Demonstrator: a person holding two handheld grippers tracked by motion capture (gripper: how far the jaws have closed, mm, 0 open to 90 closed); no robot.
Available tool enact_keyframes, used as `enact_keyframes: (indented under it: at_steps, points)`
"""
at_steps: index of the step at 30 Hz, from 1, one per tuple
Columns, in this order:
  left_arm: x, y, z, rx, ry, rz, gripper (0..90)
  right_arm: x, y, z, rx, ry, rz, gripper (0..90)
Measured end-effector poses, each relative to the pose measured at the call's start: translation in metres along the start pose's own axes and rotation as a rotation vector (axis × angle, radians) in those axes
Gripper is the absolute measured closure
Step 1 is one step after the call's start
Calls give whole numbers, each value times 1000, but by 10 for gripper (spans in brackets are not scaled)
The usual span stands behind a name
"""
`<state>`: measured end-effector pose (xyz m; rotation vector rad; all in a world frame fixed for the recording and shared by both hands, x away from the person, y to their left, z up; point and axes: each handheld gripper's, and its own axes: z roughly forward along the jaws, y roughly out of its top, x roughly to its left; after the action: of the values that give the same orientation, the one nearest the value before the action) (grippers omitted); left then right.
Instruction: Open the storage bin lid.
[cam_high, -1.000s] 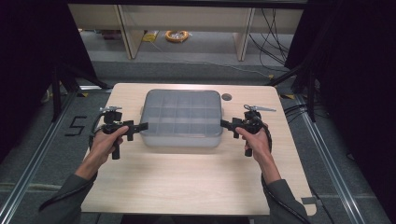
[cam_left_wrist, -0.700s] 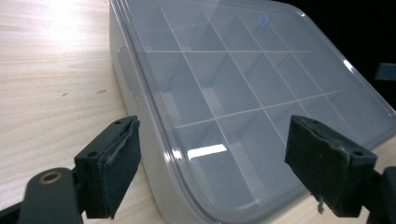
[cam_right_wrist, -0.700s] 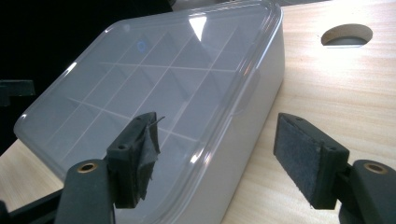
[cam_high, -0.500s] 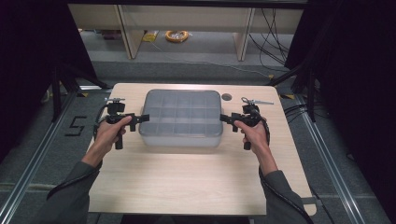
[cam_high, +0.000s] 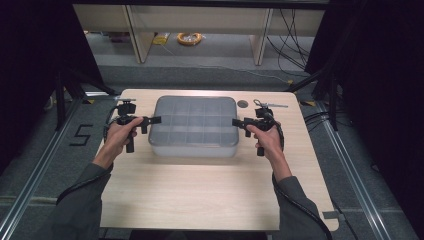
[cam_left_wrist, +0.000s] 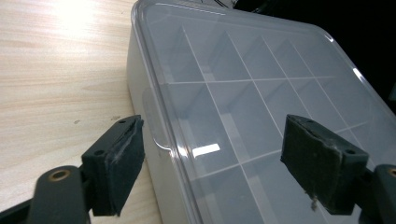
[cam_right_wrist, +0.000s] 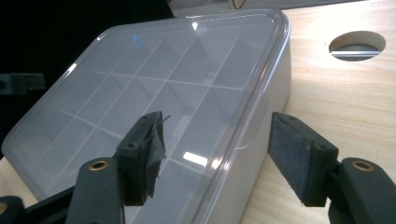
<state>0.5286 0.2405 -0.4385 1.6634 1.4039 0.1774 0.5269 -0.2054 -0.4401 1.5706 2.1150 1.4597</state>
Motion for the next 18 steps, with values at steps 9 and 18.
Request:
enact_keyframes:
  at_steps: [9,18]
  points:
    - [9,-1,12,21,-7,-49,260,-2,1,8,18,4,60,390]
    - [14,3,19,39,-1,-53,306,-9,0,21,32,0,51,412]
